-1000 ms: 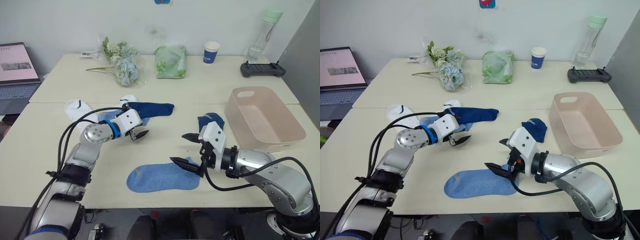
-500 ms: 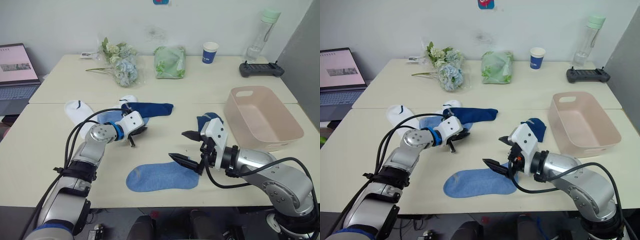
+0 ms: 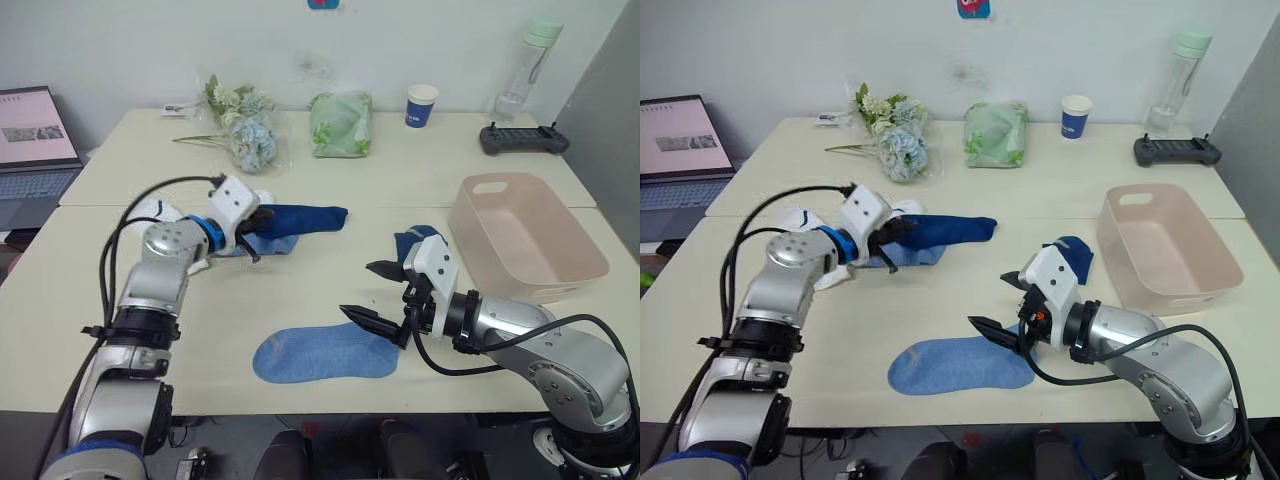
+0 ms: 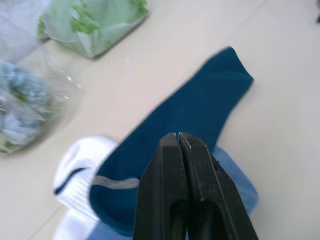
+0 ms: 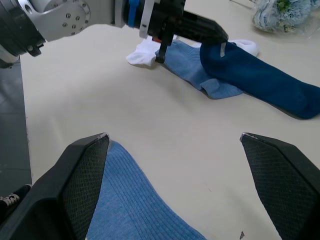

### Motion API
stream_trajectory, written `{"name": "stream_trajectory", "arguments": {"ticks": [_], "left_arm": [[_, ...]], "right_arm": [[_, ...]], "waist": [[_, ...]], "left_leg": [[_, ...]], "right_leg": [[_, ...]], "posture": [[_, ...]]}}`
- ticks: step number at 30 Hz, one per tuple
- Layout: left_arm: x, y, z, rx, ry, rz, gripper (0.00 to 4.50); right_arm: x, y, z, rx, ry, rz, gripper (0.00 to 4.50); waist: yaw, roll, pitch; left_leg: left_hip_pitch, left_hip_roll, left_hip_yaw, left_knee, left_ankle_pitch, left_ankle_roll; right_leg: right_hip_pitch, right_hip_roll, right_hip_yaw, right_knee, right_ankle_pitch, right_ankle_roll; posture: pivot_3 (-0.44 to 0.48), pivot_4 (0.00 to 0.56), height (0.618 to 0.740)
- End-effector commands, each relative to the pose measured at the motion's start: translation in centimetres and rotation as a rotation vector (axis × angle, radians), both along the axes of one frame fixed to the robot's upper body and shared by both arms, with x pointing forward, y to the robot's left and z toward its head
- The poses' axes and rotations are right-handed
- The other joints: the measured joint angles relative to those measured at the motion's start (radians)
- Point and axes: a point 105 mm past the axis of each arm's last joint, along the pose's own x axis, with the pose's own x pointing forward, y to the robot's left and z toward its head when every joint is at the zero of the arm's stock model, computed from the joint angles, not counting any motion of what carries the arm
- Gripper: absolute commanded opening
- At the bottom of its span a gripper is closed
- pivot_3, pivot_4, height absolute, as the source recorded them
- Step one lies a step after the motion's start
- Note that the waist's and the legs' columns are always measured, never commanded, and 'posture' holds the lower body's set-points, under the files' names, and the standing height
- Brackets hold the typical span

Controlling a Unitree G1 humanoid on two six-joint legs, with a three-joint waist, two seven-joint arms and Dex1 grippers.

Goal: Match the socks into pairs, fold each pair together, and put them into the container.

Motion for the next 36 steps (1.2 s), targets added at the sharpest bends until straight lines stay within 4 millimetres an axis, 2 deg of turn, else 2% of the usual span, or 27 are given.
{"name": "stream_trajectory", "arguments": {"ticks": [1,7,14,17,19,21,23,25,30,32,36], "left_arm": [[-1.1,-0.4,2.2,-0.027,-0.021,-0.073,0.04],[-2.8,1.0,0.5,-0.051,0.002,-0.073,0.04],[-6.8,1.6,-1.8,-0.128,0.105,-0.101,0.04],[-8.3,2.2,-1.9,-0.198,0.153,-0.091,0.04],[-9.4,2.4,-1.7,-0.250,0.176,-0.095,0.60],[-10.5,2.7,-2.1,-0.232,0.196,-0.090,1.23],[-10.7,3.6,-2.3,-0.202,0.181,-0.037,1.92],[-10.2,4.7,-2.5,-0.141,0.143,0.025,2.56],[-7.3,6.9,-3.1,0.054,0.052,0.151,4.10],[-5.7,7.5,-3.5,0.104,0.046,0.195,4.10],[-4.0,8.5,-4.6,0.213,0.063,0.228,4.10]], "right_arm": [[-0.5,0.2,1.1,0.009,-0.052,0.024,4.50],[0.0,0.3,1.0,-0.017,-0.087,0.008,4.50],[1.6,1.2,0.4,-0.037,-0.134,-0.032,4.50],[1.7,1.5,0.2,-0.041,-0.143,-0.024,4.50],[1.7,1.5,0.2,-0.043,-0.148,-0.021,4.50],[1.8,1.5,0.2,-0.043,-0.152,-0.020,4.50],[2.0,1.5,0.2,-0.041,-0.155,-0.018,4.50],[2.1,1.6,0.2,-0.039,-0.157,-0.016,4.50],[2.1,2.0,0.3,-0.035,-0.158,0.004,4.50],[2.1,2.1,0.3,-0.036,-0.157,0.006,4.50],[2.1,2.1,0.4,-0.037,-0.158,0.002,4.50]], "waist": [[0.001,0.000,0.000],[-0.001,0.000,0.000],[0.000,0.000,0.000],[0.001,0.000,0.000],[0.001,0.000,0.000],[0.001,0.000,0.000],[0.001,0.000,0.000],[0.004,0.000,0.000],[0.005,0.000,0.000],[0.008,0.000,0.000],[0.004,0.000,0.000]], "left_leg": [[0.000,0.000,0.000,0.000,0.000,0.000],[0.000,0.001,0.000,0.000,0.000,0.000],[0.000,0.001,-0.001,0.000,0.000,0.000],[0.000,0.001,-0.001,0.000,0.000,0.000],[0.000,0.001,-0.001,0.000,0.000,0.000],[0.000,0.001,-0.001,0.000,0.000,0.000],[0.001,0.001,-0.001,-0.001,0.000,0.000],[0.001,0.001,-0.001,-0.001,0.000,0.000],[0.001,0.001,-0.002,-0.001,0.000,0.000],[0.001,0.000,-0.002,-0.001,0.000,-0.001],[0.001,0.000,-0.001,-0.001,0.000,-0.001]], "right_leg": [[0.000,0.000,0.000,0.000,0.000,0.000],[0.000,0.000,0.001,0.000,0.000,0.000],[0.000,-0.001,0.001,0.000,0.000,0.000],[0.000,-0.001,0.001,0.000,0.000,0.000],[0.000,-0.001,0.001,0.000,0.000,0.000],[0.000,-0.001,0.001,0.000,0.000,0.000],[0.000,-0.001,0.001,-0.001,0.000,0.000],[0.000,-0.001,0.000,0.000,0.000,0.000],[0.001,-0.001,0.000,0.000,0.000,-0.001],[0.001,-0.001,-0.001,0.000,0.000,-0.001],[0.000,-0.001,0.000,-0.001,0.000,-0.001]], "posture": [[0.000,0.150,0.740],[0.000,0.150,0.740],[0.000,0.150,0.740],[0.000,0.150,0.740],[0.000,0.150,0.740],[0.000,0.150,0.740],[0.000,0.150,0.740],[0.000,0.150,0.740],[0.000,0.150,0.740],[0.000,0.150,0.740],[0.000,0.150,0.740]]}}
